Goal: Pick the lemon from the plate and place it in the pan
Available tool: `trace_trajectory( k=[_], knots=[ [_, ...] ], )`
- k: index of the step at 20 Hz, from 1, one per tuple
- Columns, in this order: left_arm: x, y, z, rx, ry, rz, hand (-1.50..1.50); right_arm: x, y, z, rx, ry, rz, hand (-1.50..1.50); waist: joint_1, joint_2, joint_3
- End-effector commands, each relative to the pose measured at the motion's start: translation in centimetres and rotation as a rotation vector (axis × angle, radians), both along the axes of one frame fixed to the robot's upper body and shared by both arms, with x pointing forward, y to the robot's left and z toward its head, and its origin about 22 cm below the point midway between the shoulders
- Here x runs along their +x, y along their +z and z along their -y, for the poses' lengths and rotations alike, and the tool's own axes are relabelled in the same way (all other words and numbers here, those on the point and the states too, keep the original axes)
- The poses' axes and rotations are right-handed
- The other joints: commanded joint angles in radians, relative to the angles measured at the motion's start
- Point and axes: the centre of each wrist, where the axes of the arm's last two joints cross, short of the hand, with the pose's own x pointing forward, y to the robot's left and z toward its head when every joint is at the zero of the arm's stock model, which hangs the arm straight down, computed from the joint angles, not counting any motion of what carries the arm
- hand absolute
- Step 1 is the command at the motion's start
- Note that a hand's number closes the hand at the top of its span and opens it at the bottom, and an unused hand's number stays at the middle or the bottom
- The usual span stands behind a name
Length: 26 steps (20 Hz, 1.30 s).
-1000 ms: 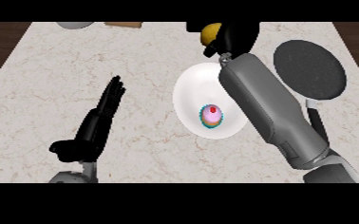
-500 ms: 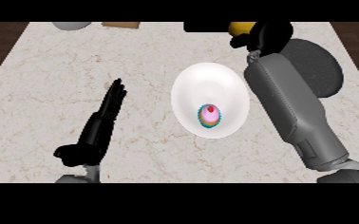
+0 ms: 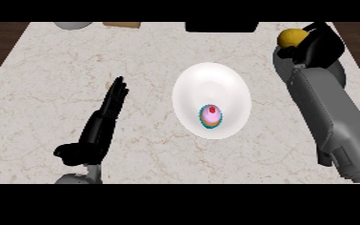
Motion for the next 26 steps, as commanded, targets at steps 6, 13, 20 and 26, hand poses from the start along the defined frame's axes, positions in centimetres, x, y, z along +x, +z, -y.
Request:
trace_trajectory(
  k=[6,13,20,26],
  knots=[
    [2.1,1.1,-0.3,-0.001,-0.011,0.013,0.0,-1.9,-1.9,8.7,-0.022,-0.133,0.22,1.5,0.007,0.006,0.001],
    [0.3,0.6,1.4,0.0,-0.042,0.031,0.0,-2.9,0.0,14.8,-0.016,-0.167,0.214,1.5,0.029,0.011,0.004],
    [0.6,-0.2,1.3,-0.002,-0.049,0.016,0.0,-2.3,-2.2,12.6,0.429,-0.005,-0.123,-1.5,0.042,0.022,0.008],
    [0.3,-0.6,1.6,0.0,-0.043,0.013,0.0,-3.6,-2.7,14.9,0.425,0.045,0.007,-1.5,0.052,0.027,0.007]
  ],
)
